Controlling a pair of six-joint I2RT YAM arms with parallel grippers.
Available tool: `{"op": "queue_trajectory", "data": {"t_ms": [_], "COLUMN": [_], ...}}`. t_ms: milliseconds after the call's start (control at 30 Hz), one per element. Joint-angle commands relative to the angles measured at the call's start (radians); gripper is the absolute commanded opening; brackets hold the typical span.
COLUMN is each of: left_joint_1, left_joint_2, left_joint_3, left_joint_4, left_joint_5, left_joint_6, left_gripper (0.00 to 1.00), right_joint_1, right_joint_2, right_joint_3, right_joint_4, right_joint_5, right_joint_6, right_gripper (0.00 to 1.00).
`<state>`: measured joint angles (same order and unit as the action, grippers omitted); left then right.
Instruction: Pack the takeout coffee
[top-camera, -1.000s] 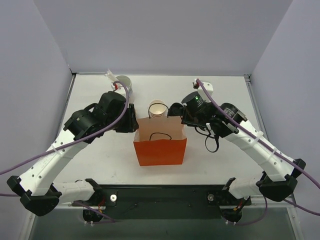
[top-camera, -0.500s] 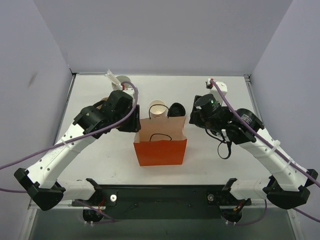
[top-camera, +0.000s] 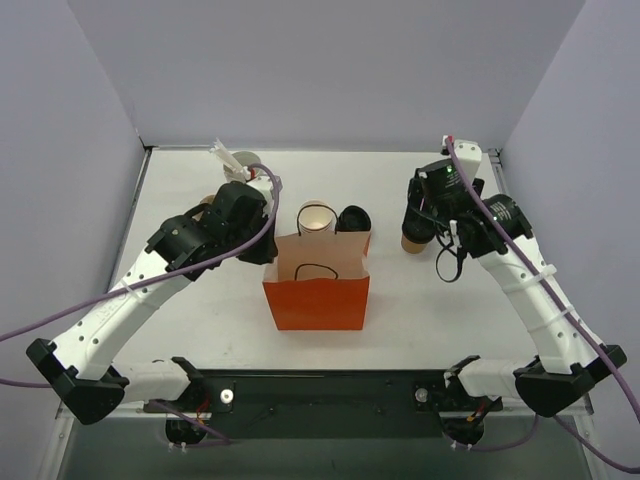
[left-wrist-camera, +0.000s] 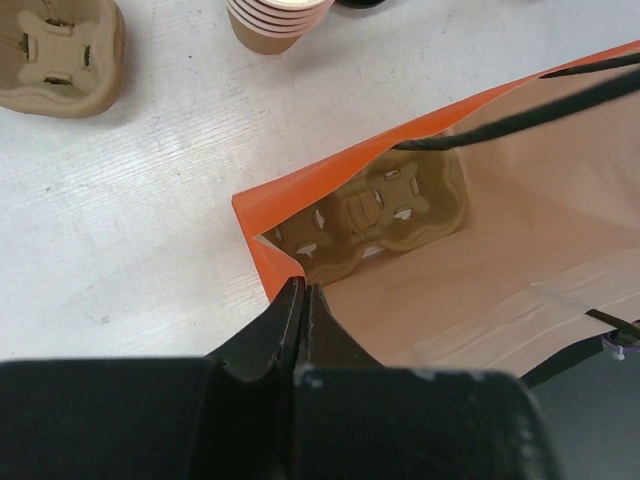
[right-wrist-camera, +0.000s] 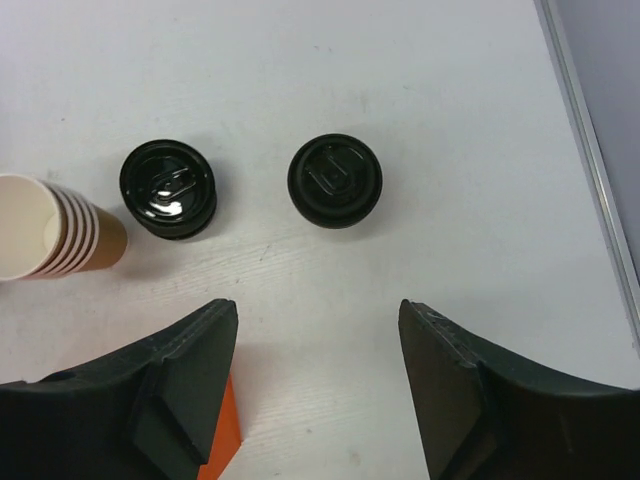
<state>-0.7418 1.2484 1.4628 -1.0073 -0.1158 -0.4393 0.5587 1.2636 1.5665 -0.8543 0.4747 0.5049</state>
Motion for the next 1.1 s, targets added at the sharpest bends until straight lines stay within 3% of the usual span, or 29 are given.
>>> {"op": "queue_trajectory", "data": {"t_ms": [0,133,167,200,300,500,1067], "left_joint_1": [0.005,0.013,0.013,0.015,0.013,0.015,0.044], "left_joint_2": [-0.047,-0.004,-0.001,0.0,-0.003,0.023,0.028], "left_joint_3": [-0.006,0.04,0.044,0.042,0.041,0.039,0.047], "left_joint_4": [0.033,-0.092,-0.097,-0.093,-0.08,-0.047,0.024], "left_joint_5": [0.044,-0.015,-0.018,-0.028,-0.059,-0.11,-0.097], "left_joint_6": [0.002,-0.052,-0.05,-0.052,-0.039,0.008,0.02], "left_gripper": [0.0,0.04,0.19,0.26,0.36,0.39,0.37], "right_joint_1": [-0.1,-0.143,-0.152,-0.157,-0.184,-0.22,-0.266], "right_joint_2": [0.043,0.085,0.092,0.1,0.103,0.112,0.194], "right_joint_3": [-0.017,-0.017,-0.019,-0.023,-0.06,-0.108,-0.112], "right_joint_4": [0.047,0.061,0.064,0.067,0.089,0.132,0.161], "right_joint_5": [-0.105,-0.119,-0.119,-0.12,-0.137,-0.205,-0.268], "right_joint_6": [-0.091,-0.112,-0.115,-0.12,-0.117,-0.111,-0.147], "right_gripper": [0.69,0.78,0.8,0.82,0.87,0.88,0.86]}}
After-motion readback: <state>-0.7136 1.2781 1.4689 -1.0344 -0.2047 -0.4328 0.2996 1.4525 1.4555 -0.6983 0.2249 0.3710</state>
